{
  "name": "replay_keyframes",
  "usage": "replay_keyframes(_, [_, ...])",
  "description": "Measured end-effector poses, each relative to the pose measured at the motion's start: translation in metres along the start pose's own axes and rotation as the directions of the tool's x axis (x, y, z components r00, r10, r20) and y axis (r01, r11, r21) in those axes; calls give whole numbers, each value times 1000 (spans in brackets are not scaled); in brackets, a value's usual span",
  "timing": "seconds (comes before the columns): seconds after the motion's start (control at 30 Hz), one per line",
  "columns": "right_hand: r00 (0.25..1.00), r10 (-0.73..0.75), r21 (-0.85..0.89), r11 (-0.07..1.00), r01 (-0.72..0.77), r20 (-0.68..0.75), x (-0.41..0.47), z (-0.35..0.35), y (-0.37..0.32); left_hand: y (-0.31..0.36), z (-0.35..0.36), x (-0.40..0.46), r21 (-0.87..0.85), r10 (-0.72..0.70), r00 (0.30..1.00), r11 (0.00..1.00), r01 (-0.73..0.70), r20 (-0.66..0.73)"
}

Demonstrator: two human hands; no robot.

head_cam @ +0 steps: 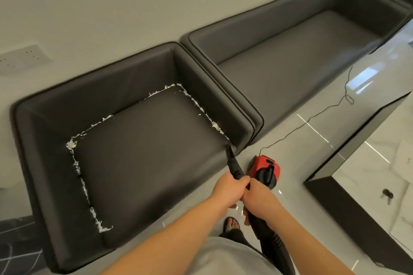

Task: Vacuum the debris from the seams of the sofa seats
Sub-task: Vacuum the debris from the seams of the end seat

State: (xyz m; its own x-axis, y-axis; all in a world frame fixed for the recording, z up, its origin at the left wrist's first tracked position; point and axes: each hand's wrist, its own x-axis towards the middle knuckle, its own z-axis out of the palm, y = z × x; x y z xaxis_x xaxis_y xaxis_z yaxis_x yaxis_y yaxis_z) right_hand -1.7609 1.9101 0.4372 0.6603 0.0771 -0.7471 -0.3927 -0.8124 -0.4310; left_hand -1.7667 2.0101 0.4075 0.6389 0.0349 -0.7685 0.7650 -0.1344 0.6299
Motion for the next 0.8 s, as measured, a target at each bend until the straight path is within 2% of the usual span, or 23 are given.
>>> replay_keyframes(0.2, [998,53,75,996,-56,39,13,-53,43,25,59,20,19,-35,998,999,34,53])
replay_keyframes(0.4, [999,2,95,995,-5,32,35,-87,75,45,100,37,12,-64,997,998,64,31])
replay_keyframes(0.6, [996,-72,-3,997,72,60,41,-110,102,49,134,41,-9,-90,996,996,90,-12])
replay_keyframes(0.8, [984,-145,-63,986,152,108,41,-136,96,67,146,33,-159,-79,985,986,54,-154])
